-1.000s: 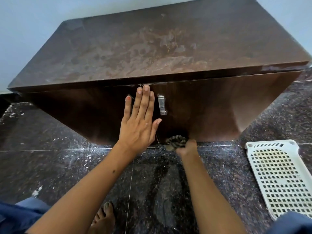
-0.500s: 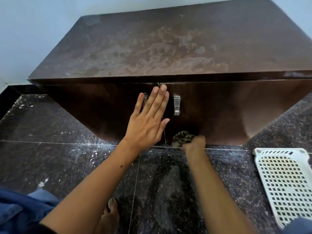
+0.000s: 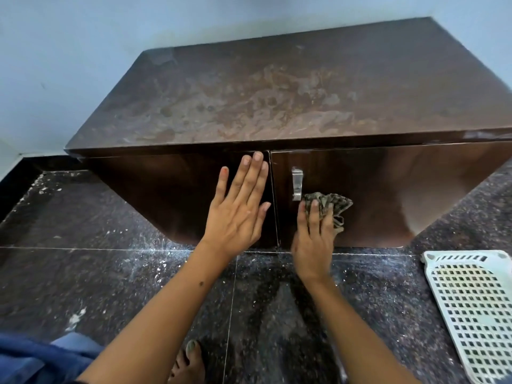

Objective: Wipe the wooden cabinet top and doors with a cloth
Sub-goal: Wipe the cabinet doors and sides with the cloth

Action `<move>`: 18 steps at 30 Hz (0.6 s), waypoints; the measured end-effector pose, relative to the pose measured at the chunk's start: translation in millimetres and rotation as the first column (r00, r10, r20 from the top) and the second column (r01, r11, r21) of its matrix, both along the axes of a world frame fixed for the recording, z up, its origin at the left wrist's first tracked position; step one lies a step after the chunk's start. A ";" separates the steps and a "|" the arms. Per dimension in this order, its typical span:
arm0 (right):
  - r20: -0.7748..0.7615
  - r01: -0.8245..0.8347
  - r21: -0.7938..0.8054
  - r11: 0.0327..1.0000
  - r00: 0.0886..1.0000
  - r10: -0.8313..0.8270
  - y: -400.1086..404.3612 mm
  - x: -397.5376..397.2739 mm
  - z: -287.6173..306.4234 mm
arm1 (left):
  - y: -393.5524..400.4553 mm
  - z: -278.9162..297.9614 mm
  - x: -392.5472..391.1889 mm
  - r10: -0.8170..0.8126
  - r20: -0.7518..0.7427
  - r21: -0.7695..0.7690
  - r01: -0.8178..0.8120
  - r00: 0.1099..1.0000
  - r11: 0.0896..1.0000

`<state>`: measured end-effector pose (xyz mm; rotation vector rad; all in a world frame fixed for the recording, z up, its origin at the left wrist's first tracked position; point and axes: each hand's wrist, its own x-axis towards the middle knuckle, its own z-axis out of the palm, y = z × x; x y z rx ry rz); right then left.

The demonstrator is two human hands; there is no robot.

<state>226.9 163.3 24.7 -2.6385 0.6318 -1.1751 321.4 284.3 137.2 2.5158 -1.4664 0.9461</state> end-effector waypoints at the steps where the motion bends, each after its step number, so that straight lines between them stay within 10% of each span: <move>1: -0.015 -0.007 -0.044 0.999 1.000 0.006 -5.8 -4.6 -0.7 | 0.4 1.3 -1.1 -0.004 -0.010 -0.001 0.004 1.000 1.000; 11: 0.235 -0.047 -0.158 0.986 0.968 0.084 -15.5 17.1 93.4 | -1.1 9.3 -13.1 0.020 -0.048 -0.009 -0.021 0.999 1.000; 18: 0.148 -0.045 -0.345 0.938 0.984 0.102 -4.5 4.6 75.8 | 5.1 16.6 -11.9 0.041 -0.045 0.036 -0.039 0.998 0.999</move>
